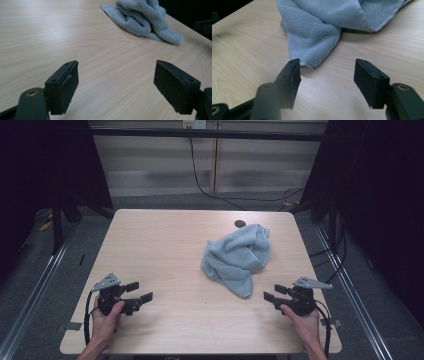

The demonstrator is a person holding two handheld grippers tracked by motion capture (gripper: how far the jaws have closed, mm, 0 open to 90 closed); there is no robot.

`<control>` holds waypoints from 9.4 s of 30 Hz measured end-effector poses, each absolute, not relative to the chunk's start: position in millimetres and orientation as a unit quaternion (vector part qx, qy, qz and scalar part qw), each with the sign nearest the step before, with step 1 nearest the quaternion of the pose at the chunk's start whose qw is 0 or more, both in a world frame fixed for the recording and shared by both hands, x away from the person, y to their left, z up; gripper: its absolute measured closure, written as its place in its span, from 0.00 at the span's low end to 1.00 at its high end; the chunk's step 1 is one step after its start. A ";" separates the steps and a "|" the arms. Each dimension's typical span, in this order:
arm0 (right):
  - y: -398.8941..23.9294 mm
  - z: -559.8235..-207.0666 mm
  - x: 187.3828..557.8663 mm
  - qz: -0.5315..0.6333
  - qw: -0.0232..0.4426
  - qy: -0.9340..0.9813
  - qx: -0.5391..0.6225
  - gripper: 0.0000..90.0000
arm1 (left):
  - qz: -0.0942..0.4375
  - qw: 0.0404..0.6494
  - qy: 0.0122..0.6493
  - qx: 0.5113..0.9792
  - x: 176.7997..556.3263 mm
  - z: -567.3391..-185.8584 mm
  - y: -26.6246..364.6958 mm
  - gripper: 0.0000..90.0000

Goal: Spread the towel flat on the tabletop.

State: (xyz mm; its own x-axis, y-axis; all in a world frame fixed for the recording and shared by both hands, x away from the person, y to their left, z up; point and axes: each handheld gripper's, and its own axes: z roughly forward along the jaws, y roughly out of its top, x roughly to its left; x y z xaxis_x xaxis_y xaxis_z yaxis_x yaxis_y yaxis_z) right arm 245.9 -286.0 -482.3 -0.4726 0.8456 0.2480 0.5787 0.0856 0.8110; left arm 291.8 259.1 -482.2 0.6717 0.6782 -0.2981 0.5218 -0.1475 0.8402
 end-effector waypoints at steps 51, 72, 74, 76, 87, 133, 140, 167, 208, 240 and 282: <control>-209.5 -509.4 376.6 0.397 0.137 0.792 0.443 0.53 | 0.085 0.492 0.377 0.780 291.3 -482.8 247.3 0.22; -174.8 -507.7 311.1 0.420 0.056 0.828 0.367 0.82 | 0.078 0.496 0.374 0.780 287.5 -479.7 242.2 0.24; -172.1 -507.3 306.3 0.420 0.053 0.829 0.364 0.82 | 0.078 0.495 0.372 0.782 286.7 -478.7 241.8 0.24; -167.4 -507.3 296.7 0.423 0.047 0.832 0.355 0.82 | 0.077 0.496 0.375 0.780 285.6 -477.3 240.3 0.28; -169.3 -486.0 256.4 0.440 0.017 0.837 0.325 0.67 | 0.082 0.504 0.336 0.792 282.4 -454.8 211.0 0.43; -207.0 -474.1 343.6 0.456 0.115 0.776 0.421 0.90 | 0.028 0.574 0.334 0.747 352.7 -433.6 149.9 0.92; -220.4 -415.9 358.3 0.483 0.173 0.740 0.435 0.91 | 0.065 0.613 0.354 0.704 356.2 -402.0 180.2 0.93; -221.9 -433.7 293.9 0.482 0.160 0.742 0.438 0.83 | 0.089 0.565 0.330 0.751 293.4 -429.8 217.3 0.90; -242.2 -467.4 287.1 0.450 0.120 0.770 0.437 0.98 | 0.054 0.429 0.369 0.823 329.0 -503.3 220.9 0.72; -220.3 -502.3 339.3 0.379 0.086 0.808 0.442 0.83 | 0.054 0.406 0.356 0.840 331.1 -498.4 213.1 0.69; -224.4 -497.9 236.6 0.367 0.104 0.819 0.428 0.57 | 0.082 0.407 0.382 0.826 349.7 -481.0 241.9 0.68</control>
